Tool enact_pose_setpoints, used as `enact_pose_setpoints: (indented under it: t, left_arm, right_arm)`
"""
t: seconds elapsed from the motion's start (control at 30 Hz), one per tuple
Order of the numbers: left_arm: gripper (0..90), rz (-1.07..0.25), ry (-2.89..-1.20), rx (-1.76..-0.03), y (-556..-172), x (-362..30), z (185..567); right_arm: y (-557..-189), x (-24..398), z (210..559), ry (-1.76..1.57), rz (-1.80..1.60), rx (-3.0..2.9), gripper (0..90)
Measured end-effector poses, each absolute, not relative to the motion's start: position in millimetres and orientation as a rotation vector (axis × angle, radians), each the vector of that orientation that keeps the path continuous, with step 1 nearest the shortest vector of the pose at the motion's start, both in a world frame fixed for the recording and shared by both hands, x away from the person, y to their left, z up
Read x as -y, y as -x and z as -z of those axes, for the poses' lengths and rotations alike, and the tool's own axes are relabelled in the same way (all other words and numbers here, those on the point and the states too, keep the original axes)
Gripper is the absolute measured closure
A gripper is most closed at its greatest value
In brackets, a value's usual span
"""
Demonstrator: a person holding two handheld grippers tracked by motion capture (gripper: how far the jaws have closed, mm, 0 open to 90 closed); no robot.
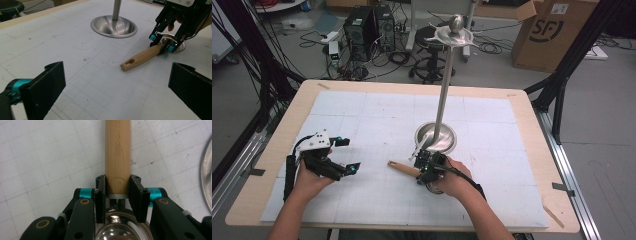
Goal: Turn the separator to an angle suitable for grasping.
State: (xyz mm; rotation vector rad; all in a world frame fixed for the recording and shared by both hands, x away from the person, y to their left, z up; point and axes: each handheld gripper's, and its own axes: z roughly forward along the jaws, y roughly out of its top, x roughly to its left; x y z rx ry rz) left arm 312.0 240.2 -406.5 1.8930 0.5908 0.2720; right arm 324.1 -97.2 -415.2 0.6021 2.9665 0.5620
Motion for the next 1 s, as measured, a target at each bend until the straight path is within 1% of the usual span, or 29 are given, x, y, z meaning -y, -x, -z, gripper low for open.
enact_pose_setpoints:
  t: [0.23,0.6,1.0]
  left_arm:
    - [1.7,-0.266,-1.885,-0.596,-312.7,-241.9,406.3]
    - [1.7,-0.271,-1.884,-0.597,-312.6,-242.1,406.3]
    - [1.7,-0.271,-1.886,-0.603,-312.6,-241.9,406.6]
  right_arm:
    - [-324.0,100.9,412.3,-0.565,-0.601,-2.961,69.0]
    - [-324.3,125.6,385.0,-0.637,-0.91,-2.856,69.0]
    - [-323.3,152.4,363.1,-0.656,-1.074,-2.749,69.0]
